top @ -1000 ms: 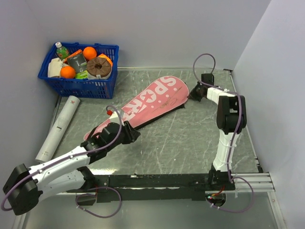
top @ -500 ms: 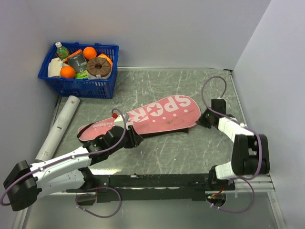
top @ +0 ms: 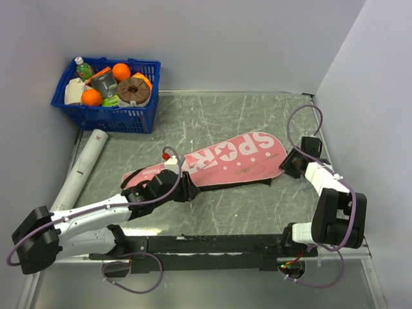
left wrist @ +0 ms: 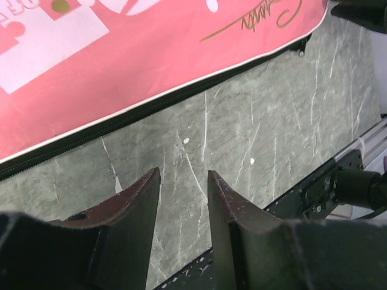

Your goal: Pack up the badminton gear

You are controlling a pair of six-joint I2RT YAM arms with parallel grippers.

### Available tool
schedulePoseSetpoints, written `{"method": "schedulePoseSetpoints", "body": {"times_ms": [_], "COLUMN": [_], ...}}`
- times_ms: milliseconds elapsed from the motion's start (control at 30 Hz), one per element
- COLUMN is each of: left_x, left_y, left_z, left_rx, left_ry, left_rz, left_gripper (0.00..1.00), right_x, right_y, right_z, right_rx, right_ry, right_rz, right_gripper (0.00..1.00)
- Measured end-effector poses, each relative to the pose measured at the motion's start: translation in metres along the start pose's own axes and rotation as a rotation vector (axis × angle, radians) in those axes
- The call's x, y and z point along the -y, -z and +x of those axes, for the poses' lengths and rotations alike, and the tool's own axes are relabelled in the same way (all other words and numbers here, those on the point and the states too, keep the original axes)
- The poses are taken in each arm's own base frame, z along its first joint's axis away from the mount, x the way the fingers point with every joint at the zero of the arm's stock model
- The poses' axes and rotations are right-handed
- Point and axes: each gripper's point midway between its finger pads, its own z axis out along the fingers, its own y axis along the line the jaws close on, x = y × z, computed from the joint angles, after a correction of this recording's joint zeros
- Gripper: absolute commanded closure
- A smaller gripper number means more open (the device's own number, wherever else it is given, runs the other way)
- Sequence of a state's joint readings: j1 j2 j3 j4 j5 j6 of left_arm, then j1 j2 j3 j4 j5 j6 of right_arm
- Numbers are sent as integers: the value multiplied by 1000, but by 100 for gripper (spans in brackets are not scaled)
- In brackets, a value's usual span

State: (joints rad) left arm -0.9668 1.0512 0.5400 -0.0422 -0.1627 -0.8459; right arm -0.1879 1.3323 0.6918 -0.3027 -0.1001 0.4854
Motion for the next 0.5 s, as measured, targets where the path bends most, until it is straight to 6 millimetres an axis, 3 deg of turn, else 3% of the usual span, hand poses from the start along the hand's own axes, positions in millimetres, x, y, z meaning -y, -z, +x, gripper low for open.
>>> {"method": "schedulePoseSetpoints", "body": {"times_ms": [167,300,500], "left_x": [1,4,12], "left_y": [-5,-10,-13], "left_z": [5,2,-6], "left_rx": [-21,-19,2], "left_ry": [-30,-59,-95], "left_rz": [5,10,34], "left_gripper": [56,53,53], "right_x": [-5,-18,-42], "right_y": [8,29,41], "right_z": [2,9,61], "right_rx": [2,32,-47], "right_ry": [31,78,238], "right_rz": [-38,-92,-142], "right_gripper": [51,51,52]}}
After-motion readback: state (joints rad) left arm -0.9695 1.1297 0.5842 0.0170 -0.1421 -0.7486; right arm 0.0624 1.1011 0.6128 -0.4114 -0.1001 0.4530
